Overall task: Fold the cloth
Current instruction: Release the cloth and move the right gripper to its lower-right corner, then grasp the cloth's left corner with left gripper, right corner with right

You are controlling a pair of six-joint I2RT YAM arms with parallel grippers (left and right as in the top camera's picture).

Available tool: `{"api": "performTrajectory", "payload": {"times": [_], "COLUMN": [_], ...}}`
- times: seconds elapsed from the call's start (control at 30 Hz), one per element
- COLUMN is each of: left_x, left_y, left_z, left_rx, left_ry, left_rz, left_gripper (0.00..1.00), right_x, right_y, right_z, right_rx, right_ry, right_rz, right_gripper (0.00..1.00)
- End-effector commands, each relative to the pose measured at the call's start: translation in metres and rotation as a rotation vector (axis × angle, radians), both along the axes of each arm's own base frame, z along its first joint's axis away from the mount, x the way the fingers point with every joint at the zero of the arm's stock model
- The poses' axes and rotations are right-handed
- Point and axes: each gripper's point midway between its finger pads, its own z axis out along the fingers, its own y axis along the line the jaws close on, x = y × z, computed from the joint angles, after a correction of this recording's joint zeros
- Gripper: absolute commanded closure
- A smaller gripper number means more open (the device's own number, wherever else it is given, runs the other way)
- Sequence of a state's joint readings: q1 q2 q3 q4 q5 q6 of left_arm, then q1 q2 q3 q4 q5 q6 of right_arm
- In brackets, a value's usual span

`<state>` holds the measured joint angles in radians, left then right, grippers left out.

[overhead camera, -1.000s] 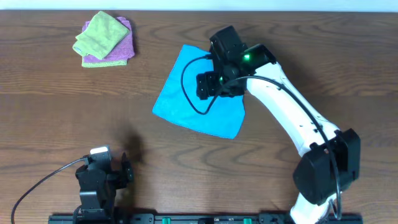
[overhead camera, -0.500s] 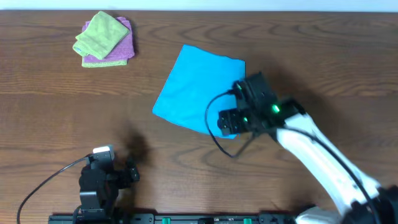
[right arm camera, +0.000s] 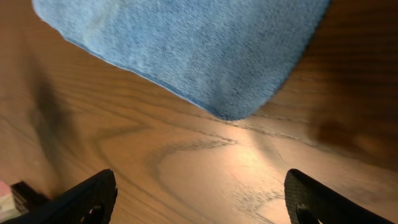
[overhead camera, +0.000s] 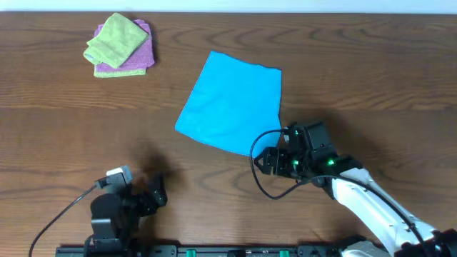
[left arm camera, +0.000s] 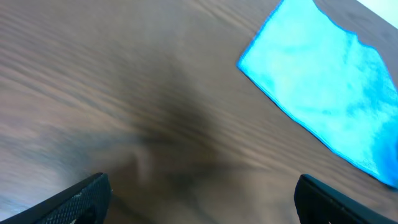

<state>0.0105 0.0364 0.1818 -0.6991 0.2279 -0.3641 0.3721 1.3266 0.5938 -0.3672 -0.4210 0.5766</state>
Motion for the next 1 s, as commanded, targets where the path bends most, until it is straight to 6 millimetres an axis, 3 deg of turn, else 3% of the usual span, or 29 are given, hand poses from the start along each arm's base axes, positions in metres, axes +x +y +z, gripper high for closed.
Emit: {"api": "performTrajectory", "payload": {"times": [0.0, 0.2, 0.3, 0.43, 0.5, 0.77, 0.97], "left_x": [0.000, 0.013, 0.028, 0.057, 0.068, 0.125, 0.147], "left_y": [-0.016, -0.028, -0.032, -0.054, -0.063, -0.078, -0.083], "left_z": [0.027, 0.072, 0.087, 0.104, 0.098, 0.023, -0.017], "left_rx": [-0.079, -0.102, -0.126, -0.241, -0.304, -0.433, -0.477], "left_ry": [-0.004, 0.102, 0.203, 0.286, 0.345, 0.498, 0.529], "left_rz": [-0.058, -0.140, -0.152, -0.251, -0.269, -0.298, -0.312], "left_gripper": [0.05, 0.05, 0.05, 0.05, 0.05, 0.05, 0.05], "right_x": [0.000, 0.002, 0.002, 0.002, 0.005, 0.026, 0.028], "right_y": [0.004, 0.004, 0.004, 0.004, 0.000, -0.004, -0.009], "right_z": [0.006, 0.007, 0.007, 0.007, 0.004, 0.005, -0.001], "right_rx": [0.043, 0.045, 0.045, 0.048, 0.036, 0.063, 0.058], "right_ry": [0.009, 0.002, 0.002, 0.009, 0.028, -0.026, -0.026], "right_rz": [-0.020, -0.020, -0.020, -0.033, -0.091, -0.223, -0.279], "right_gripper": [0.13, 0.12, 0.12, 0.11, 0.11, 0.11, 0.11]}}
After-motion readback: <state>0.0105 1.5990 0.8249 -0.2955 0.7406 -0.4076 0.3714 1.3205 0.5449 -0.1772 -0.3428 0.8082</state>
